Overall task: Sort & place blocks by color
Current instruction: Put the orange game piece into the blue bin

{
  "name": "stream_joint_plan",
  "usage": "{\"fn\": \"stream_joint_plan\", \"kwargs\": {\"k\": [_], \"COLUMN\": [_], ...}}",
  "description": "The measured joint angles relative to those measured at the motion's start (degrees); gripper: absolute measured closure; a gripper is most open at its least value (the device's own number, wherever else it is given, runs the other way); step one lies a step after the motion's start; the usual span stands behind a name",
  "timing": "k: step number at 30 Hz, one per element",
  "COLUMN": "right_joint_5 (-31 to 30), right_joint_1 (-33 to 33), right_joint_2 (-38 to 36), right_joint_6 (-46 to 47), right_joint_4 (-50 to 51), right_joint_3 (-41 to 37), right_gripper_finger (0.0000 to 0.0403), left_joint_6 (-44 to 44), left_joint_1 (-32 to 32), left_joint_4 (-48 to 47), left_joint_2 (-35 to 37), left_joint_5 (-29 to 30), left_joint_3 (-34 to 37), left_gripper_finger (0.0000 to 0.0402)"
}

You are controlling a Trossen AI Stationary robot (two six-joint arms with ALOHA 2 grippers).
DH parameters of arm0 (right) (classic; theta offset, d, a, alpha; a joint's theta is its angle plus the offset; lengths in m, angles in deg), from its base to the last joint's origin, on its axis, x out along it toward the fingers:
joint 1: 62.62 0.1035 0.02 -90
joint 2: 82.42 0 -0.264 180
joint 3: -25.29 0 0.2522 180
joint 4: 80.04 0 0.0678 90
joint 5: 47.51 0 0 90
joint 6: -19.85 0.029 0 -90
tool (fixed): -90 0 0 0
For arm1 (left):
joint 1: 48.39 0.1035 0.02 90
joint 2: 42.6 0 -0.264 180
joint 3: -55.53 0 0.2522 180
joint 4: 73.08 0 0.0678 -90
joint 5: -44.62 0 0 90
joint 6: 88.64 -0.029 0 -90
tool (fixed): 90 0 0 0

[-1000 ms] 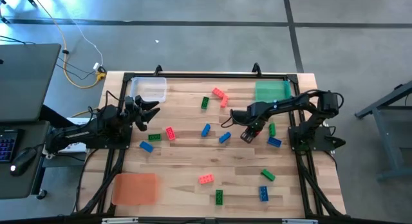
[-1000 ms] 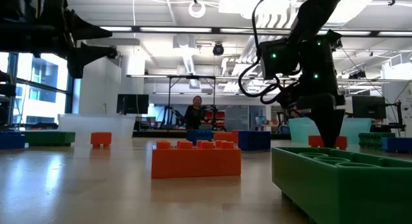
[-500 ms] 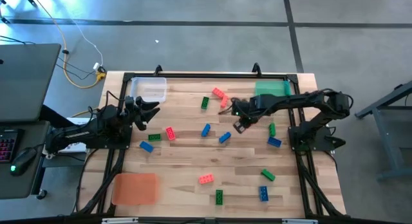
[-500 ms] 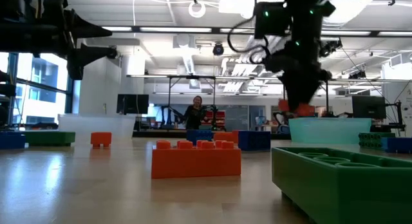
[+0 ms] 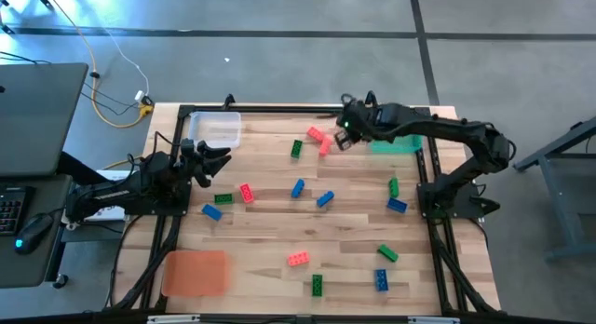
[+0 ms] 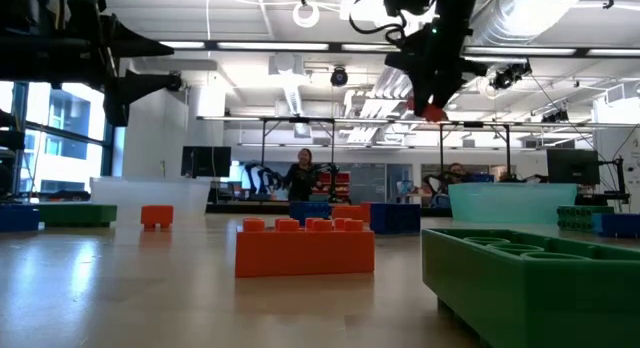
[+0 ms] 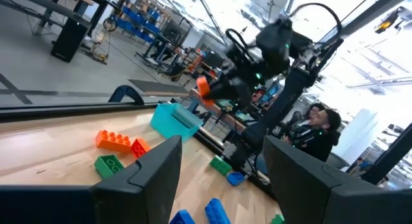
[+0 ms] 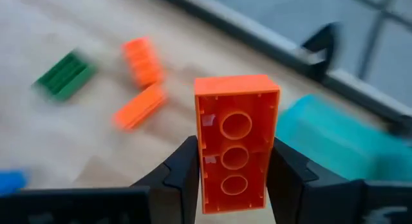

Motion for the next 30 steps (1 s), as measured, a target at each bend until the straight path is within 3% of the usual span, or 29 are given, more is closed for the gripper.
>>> {"fn": "stream_joint_plan", "kwargs": {"k": [5, 10, 20, 30], "right_joint_5": [-5.76, -6.33, 2.88, 10.38], "right_joint_1": [-5.19, -11.41, -22.1, -24.8], "right_joint_2": [-0.02, 0.37, 2.47, 10.38], "right_joint_6": [-0.14, -3.34, -10.66, -15.72], "right_joint_4": [5.81, 10.51, 12.36, 12.45], "right_joint_3": [1.57, 1.55, 1.46, 1.46], "right_gripper_finger": [0.0288, 0.0288, 0.0288, 0.0288], "left_joint_6": [0.82, 3.44, 6.6, 6.56], "left_joint_1": [0.0, 0.0, 0.0, 0.0], "left_joint_4": [-0.04, -0.07, -0.11, -0.15], "left_joint_2": [0.0, 0.0, 0.0, -0.02], "left_joint_5": [0.0, 0.0, 0.0, 0.92], "left_joint_3": [0.0, 0.0, 0.0, 0.02], "left_gripper_finger": [0.0193, 0.0193, 0.0193, 0.0193]}}
